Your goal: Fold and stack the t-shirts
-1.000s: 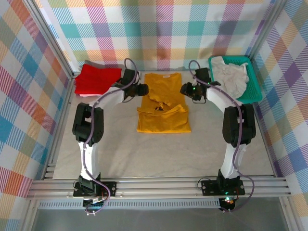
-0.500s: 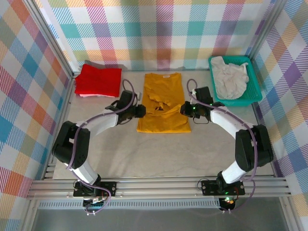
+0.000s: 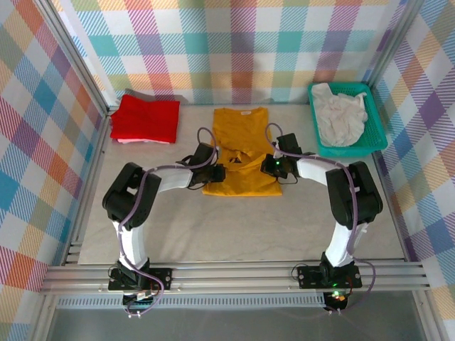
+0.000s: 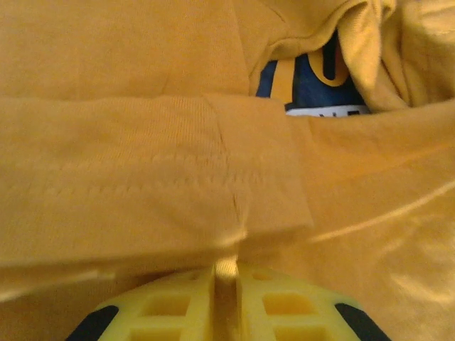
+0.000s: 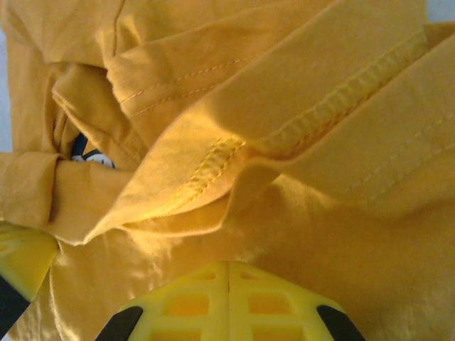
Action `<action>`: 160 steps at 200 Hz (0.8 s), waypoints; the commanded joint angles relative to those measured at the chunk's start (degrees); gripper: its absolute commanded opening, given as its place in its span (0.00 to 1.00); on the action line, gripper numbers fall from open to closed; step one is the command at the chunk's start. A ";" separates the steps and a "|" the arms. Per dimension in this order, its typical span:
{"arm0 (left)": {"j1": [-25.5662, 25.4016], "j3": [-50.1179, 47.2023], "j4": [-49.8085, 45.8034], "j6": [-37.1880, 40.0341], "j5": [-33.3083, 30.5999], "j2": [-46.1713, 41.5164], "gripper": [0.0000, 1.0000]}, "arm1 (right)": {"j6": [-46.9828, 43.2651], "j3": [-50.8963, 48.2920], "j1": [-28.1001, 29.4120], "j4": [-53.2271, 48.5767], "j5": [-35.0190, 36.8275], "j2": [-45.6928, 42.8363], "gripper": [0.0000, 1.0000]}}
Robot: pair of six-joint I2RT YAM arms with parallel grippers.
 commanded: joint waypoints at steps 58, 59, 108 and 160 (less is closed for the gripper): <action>2.66 15.02 -7.02 5.73 -6.90 6.86 0.16 | 1.69 -1.58 0.17 1.82 3.27 -3.09 0.00; 2.68 15.06 -7.02 5.75 -7.04 6.87 0.16 | 1.74 -1.63 0.19 1.82 3.36 -3.12 0.00; 6.54 22.56 -8.68 8.83 -7.32 11.97 0.19 | 1.32 -0.97 -0.25 2.08 3.56 -2.94 0.00; 6.66 15.58 -4.61 7.17 -9.80 -1.27 0.26 | 1.78 2.67 -3.34 3.28 1.68 1.91 0.00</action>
